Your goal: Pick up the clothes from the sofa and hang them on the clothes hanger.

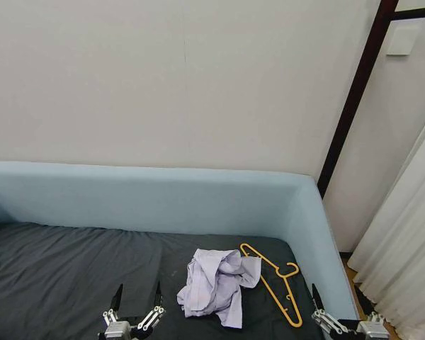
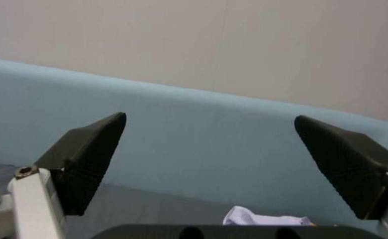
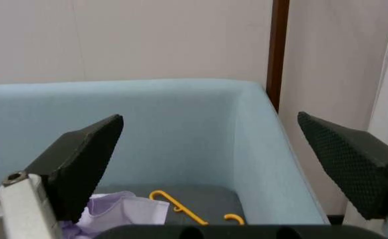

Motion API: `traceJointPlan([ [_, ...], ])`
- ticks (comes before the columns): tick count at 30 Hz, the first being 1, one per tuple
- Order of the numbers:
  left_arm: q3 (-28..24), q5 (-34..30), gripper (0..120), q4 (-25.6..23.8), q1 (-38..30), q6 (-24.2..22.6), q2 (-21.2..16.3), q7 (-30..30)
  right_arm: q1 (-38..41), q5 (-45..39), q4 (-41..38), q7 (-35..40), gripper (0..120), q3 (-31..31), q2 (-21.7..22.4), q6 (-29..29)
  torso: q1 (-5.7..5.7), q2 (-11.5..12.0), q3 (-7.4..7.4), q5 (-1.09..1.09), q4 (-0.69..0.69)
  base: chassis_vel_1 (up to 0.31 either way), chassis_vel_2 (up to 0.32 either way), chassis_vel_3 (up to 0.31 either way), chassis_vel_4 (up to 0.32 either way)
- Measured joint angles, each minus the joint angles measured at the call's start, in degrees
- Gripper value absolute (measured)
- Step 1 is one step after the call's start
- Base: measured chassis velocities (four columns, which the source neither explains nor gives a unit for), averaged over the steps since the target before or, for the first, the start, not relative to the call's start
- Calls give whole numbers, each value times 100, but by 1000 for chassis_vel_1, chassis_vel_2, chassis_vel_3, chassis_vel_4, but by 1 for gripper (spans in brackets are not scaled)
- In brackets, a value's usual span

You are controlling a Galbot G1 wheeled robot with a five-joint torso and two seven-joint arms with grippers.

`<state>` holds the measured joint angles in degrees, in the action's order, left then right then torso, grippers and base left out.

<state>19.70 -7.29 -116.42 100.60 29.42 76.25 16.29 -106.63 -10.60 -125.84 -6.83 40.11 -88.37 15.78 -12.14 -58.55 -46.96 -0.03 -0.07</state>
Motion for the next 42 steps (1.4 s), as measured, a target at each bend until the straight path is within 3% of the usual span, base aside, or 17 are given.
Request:
traceJointPlan([
  [10, -81, 114, 100, 127, -14, 11, 102, 7, -6, -187, 65, 82, 100, -78, 169, -119, 0, 1, 0, -1, -1, 0, 0, 0, 0],
  [14, -90, 241, 100, 287, 20, 37, 192, 19, 6, -758, 132, 401, 100, -384, 690, -564, 0, 1, 0, -1, 0, 0, 0, 0, 0],
  [19, -35, 349, 100, 446, 201, 144, 220, 86, 358, -1619, 238, 930, 100, -735, 1711, -1332, 0, 1, 0, 0, 1, 0, 0, 0, 0],
  [20, -35, 349, 100, 446, 201, 144, 220, 86, 358, -1619, 238, 930, 100, -735, 1711, -1332, 0, 1, 0, 0, 1, 0, 0, 0, 0],
  [23, 28, 384, 100, 456, 285, 196, 239, 64, 878, -2421, 404, 1164, 100, -1014, 2456, -1914, 0, 1, 0, 1, 0, 0, 0, 0, 0],
  [24, 28, 384, 100, 456, 285, 196, 239, 64, 878, -2421, 404, 1164, 100, -1014, 2456, -1914, 0, 1, 0, 1, 0, 0, 0, 0, 0],
  [26, 34, 397, 100, 455, 325, 223, 191, 26, 1443, -2920, 627, 1172, 100, -1214, 3043, -2198, 0, 1, 0, 1, 0, 0, 0, 0, 0],
  [28, -94, 388, 100, 493, 394, 224, 44, 187, 2184, -3993, 829, 1355, 100, -1570, 3693, -2822, 0, 1, -1, 0, -1, 0, 0, 0, 0],
  [29, -94, 388, 100, 493, 394, 224, 44, 187, 2184, -3993, 829, 1355, 100, -1570, 3693, -2822, 0, 1, -1, 0, -1, 0, 0, 0, 0],
  [33, -164, 541, 100, 558, 438, 241, 12, 201, 3443, -4766, 1380, 1461, 100, -2678, 4295, -3248, 0, 1, -1, 0, 0, 0, 0, 0, 0],
  [34, -164, 541, 100, 558, 438, 241, 12, 201, 3443, -4766, 1380, 1461, 100, -2678, 4295, -3248, 0, 1, -1, 0, 0, 0, 0, 0, 0],
  [38, -70, 550, 100, 551, 494, 257, 155, 202, 4774, -4930, 2172, 1326, 100, -3887, 4338, -3408, 0, 1, -1, -1, 1, 0, 0, 0, 0],
  [39, -70, 550, 100, 551, 494, 257, 155, 202, 4774, -4930, 2172, 1326, 100, -3887, 4338, -3408, 0, 1, -1, -1, 1, 0, 0, 0, 0],
  [42, 31, 572, 100, 555, 548, 307, 191, 204, 5388, -4903, 2718, 1280, 100, -4601, 4109, -3432, -1, 1, -2, 1, -1, 0, 0, 0, 0],
])
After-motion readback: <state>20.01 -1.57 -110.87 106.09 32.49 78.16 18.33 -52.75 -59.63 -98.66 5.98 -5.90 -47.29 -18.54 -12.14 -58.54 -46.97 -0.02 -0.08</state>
